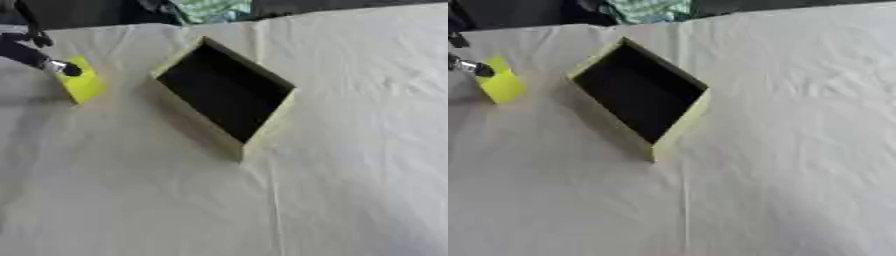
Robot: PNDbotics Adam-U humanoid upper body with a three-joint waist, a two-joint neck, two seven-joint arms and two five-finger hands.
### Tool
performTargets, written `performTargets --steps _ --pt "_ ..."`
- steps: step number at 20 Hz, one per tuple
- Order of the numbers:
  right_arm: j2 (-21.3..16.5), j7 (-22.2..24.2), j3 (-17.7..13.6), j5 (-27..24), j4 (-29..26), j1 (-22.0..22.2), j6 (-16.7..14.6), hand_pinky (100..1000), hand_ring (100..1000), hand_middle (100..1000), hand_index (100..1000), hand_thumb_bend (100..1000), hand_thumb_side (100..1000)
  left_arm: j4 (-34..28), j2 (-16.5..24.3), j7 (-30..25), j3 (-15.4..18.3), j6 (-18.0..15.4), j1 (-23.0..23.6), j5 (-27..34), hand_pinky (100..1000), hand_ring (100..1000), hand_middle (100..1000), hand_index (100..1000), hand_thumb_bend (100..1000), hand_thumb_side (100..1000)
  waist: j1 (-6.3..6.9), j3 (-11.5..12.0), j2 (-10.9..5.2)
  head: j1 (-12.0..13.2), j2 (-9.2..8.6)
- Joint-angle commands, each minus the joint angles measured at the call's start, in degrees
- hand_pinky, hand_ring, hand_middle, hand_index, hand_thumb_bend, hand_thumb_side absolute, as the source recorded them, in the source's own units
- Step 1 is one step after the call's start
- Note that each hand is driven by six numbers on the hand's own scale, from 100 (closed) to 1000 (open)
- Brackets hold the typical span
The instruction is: Pick up objects on the table and place them in the box.
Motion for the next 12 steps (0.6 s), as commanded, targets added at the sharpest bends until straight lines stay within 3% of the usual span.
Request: performTargets --steps 1,7,12 --pt "-0.7 -0.2 -0.6 -0.2 -1.0 -0.7 0.2 768 785 567 841 100 730 0.1 1.2 -0.4 0.2 -0.1 -0.7 -0.7 1000 1000 883 933 747 787 -0.95 0.0 -2.26 0.1 0.18" --pt "-0.5 -0.2 -0.6 -0.1 -1.0 -0.5 0.3 768 786 565 841 100 731 0.8 0.8 0.0 0.4 -0.3 -0.5 -0.9 1000 1000 894 952 602 684 -0.93 -0.2 -2.06 -0.1 -0.47" --pt "-0.5 -0.1 -0.6 -0.1 -1.0 -0.5 0.5 768 786 564 840 100 732 1.3 0.4 1.5 0.6 0.1 -0.6 -1.3 1000 1000 906 965 567 650 -0.85 -0.3 -1.91 -0.1 -0.83"
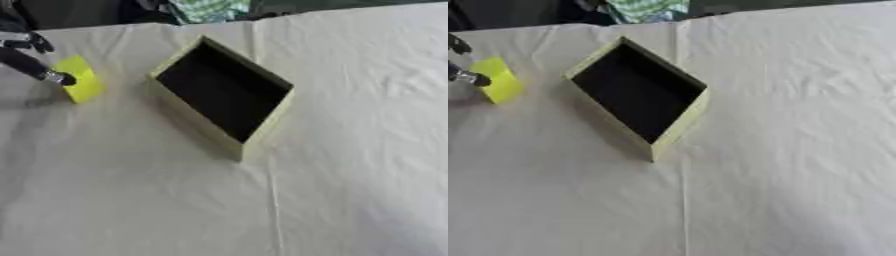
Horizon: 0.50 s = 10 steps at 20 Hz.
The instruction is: Pick up objects on the table and place them in the box.
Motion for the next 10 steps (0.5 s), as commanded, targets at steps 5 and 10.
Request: performTargets --steps 5,10 --pt "-0.8 0.1 -0.6 0.0 -1.0 -0.5 0.2 768 787 564 840 100 732 0.7 0.3 2.5 0.6 1.1 -1.0 -0.2 1000 1000 911 963 551 644 -0.68 -0.3 -1.66 -0.1 -1.02" --pt "-0.7 0.2 -0.5 0.0 -1.0 -0.5 0.3 769 787 563 840 100 733 2.6 -0.5 3.3 0.7 2.3 -0.9 -3.0 1000 1000 911 962 556 647 -0.54 -0.8 -1.16 0.1 -1.36"
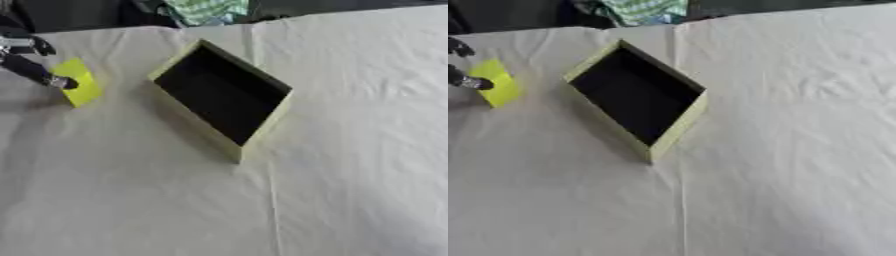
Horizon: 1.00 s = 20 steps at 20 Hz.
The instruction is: Pick up objects on the table and place them in the box.
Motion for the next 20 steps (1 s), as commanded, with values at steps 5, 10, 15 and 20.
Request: performTargets --steps 5,10,15,20 --pt "-0.7 0.1 -0.4 0.1 -1.0 -0.6 0.2 769 788 562 839 100 733 1.8 -0.1 1.6 1.2 0.7 -1.0 -1.8 1000 1000 901 959 558 653 -0.45 -0.6 -0.64 0.3 -0.81" --pt "-0.5 0.2 -0.4 0.1 -1.0 -0.7 0.2 769 788 561 840 100 734 3.1 -0.6 2.4 1.2 0.7 -0.9 -3.7 1000 1000 871 943 498 636 -0.41 -0.9 -0.28 0.3 -1.13" --pt "-0.3 0.2 -0.4 0.1 -1.0 -0.6 0.3 770 788 560 840 100 735 3.7 -1.4 5.2 1.6 -0.6 -0.7 -4.8 1000 924 761 892 378 593 -0.44 -1.1 -0.01 0.4 -1.37" --pt "-0.2 0.2 -0.4 0.1 -1.0 -0.5 0.5 770 788 560 840 100 736 3.5 -1.6 9.9 1.8 -2.0 -0.7 -2.7 881 735 550 734 111 463 -0.44 -1.0 -0.03 0.2 -1.15"
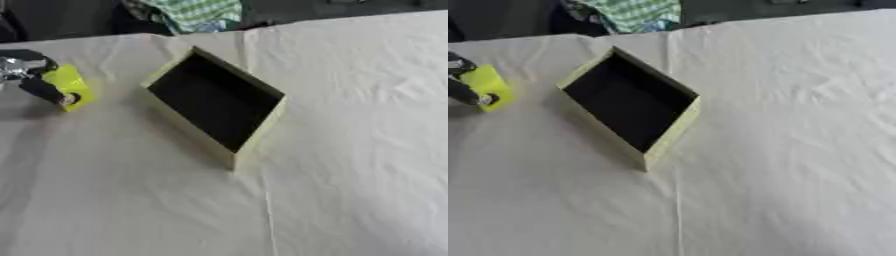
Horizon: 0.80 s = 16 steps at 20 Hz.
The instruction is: Pick up objects on the table and place them in the box.
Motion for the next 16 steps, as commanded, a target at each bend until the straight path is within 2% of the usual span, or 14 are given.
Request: performTargets --steps 1,2,5,8,12,16 --pt "-0.7 0.0 -0.4 0.1 -1.0 -0.5 0.2 770 788 560 840 100 736 -0.5 1.3 3.2 0.6 -0.4 -0.8 1.2 867 711 529 711 100 449 -0.43 0.1 -0.31 -0.1 -0.23" --pt "-0.7 0.0 -0.4 0.1 -1.0 -0.5 0.3 770 788 560 840 100 736 -0.5 1.3 4.1 0.6 -0.4 -0.8 1.4 845 674 496 638 100 433 -0.43 0.1 -0.36 -0.1 -0.25" --pt "-0.6 0.0 -0.4 0.1 -1.0 -0.4 0.3 771 789 559 840 100 736 -0.7 1.4 5.9 0.5 0.0 -0.8 2.1 806 620 465 535 100 445 -0.48 0.2 -0.57 -0.4 -0.18" --pt "-0.6 0.0 -0.5 0.1 -1.0 -0.3 0.4 771 788 559 840 100 736 -1.8 1.7 6.2 0.6 0.7 -1.1 3.4 762 580 441 455 100 511 -0.52 0.3 -0.83 -0.8 -0.07" --pt "-0.5 0.0 -0.5 0.0 -1.0 -0.3 0.4 770 788 560 840 100 735 -4.4 2.1 6.7 0.5 2.5 -1.8 4.3 747 569 446 452 100 499 -0.55 0.6 -1.3 -1.0 0.09" --pt "-0.5 -0.1 -0.5 -0.1 -1.0 -0.3 0.4 770 787 560 839 100 734 -8.4 1.7 8.5 0.9 4.6 -2.5 5.8 695 530 398 407 100 531 -0.67 0.7 -1.76 -1.7 0.33"
